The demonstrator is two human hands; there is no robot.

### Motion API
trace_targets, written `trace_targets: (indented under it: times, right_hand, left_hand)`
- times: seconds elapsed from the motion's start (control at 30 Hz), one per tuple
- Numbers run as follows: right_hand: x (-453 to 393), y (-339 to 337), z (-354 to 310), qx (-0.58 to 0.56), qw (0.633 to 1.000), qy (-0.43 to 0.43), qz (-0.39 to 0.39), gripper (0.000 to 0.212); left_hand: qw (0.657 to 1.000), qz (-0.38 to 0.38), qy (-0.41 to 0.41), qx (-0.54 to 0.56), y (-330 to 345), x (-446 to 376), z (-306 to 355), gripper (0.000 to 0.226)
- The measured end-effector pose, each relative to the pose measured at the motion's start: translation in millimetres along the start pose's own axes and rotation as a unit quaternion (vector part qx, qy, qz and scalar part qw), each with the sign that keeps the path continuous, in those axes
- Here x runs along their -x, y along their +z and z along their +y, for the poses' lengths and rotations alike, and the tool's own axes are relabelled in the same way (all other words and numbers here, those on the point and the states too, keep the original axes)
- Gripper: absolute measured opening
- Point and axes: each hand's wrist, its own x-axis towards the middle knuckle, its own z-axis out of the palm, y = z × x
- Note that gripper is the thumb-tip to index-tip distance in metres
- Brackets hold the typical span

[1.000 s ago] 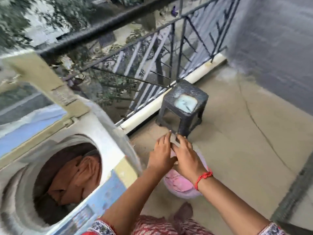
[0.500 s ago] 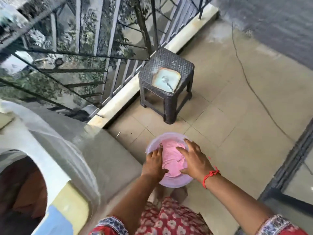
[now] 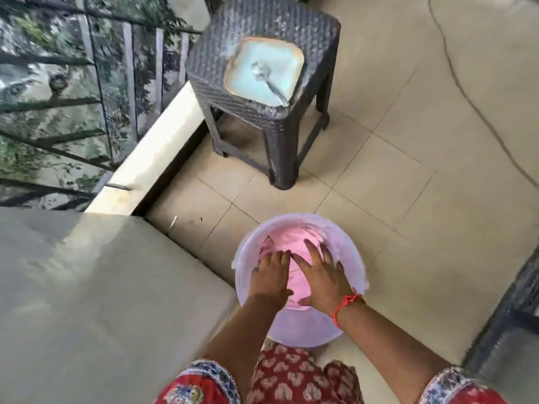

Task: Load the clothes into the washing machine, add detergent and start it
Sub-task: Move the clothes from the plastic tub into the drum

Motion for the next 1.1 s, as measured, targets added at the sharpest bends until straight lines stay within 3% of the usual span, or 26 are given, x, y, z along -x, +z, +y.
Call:
trace_targets:
  times: [0.3, 0.63, 0.87, 1.0, 1.1]
  right_hand:
    - [-89.8, 101.5, 26.8, -0.001, 0.997, 0.049, -0.066, 0.127]
    - [-153.5, 189.9, 56.5, -0.017, 0.985, 0.141, -0.093, 0.155]
    - [-189.5, 241.9, 72.9, -0.055, 0.988, 0.137, -0.035, 0.143]
    - [-208.1, 259.0, 78.6, -0.051, 0.99, 0.132, -0.023, 0.118]
    - [-219.7, 270.3, 74.0, -0.014, 0.989, 0.149, -0.008, 0.102]
  left_hand:
    - [0.989, -0.062, -0.011, -0.137, 89.9, -95.4, -22.8, 0.119]
    - [0.993, -0.079, -0.062, -0.067, 182.5, -161.5, -38.9, 0.149]
    - [0.992, -0.092, -0.061, -0.063, 212.7, -201.8, -39.4, 0.163]
    - [0.994, -0.049, -0.083, -0.049, 234.3, -223.7, -38.5, 0.134]
    - [0.994, -0.029, -0.086, -0.061, 250.8, -235.1, -43.2, 0.127]
